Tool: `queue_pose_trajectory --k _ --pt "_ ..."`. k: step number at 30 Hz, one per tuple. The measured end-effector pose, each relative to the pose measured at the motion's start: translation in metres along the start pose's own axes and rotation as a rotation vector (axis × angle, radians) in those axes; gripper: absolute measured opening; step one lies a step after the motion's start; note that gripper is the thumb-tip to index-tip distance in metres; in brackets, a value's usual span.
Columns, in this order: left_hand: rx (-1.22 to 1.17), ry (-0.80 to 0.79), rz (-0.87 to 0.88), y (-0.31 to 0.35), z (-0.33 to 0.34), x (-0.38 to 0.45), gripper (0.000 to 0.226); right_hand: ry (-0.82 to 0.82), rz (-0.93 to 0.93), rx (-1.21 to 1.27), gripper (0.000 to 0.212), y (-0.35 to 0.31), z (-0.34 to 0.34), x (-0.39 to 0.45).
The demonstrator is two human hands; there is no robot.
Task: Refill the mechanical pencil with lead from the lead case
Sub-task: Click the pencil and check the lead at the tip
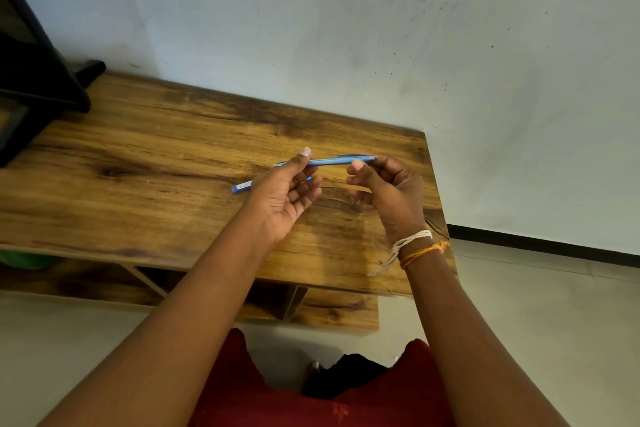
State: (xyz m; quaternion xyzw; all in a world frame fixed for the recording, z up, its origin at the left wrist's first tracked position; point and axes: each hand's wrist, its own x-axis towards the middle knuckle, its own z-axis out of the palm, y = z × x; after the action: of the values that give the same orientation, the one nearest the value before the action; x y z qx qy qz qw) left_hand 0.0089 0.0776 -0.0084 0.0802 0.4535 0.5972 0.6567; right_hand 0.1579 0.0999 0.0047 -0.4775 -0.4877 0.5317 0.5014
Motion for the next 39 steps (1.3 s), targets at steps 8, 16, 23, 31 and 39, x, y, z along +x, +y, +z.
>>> queue_pose_trajectory --k 8,16,23,31,39 --pt "0.032 0.062 0.023 0.0 -0.004 0.001 0.02 0.074 0.062 0.078 0.007 0.002 0.003 0.003" --pt "0.073 0.113 0.041 0.004 -0.01 0.003 0.026 0.177 0.048 -0.017 0.012 0.012 -0.001 0.008" --pt "0.016 0.096 0.038 0.003 -0.01 0.004 0.007 0.087 0.114 0.079 0.008 0.014 -0.003 0.009" --pt "0.175 -0.14 0.017 -0.006 -0.002 -0.006 0.008 0.019 0.358 0.854 0.019 0.004 0.0 0.015" --pt "0.402 -0.119 -0.014 -0.006 -0.009 -0.006 0.014 -0.079 0.365 0.998 0.056 -0.001 -0.002 0.016"
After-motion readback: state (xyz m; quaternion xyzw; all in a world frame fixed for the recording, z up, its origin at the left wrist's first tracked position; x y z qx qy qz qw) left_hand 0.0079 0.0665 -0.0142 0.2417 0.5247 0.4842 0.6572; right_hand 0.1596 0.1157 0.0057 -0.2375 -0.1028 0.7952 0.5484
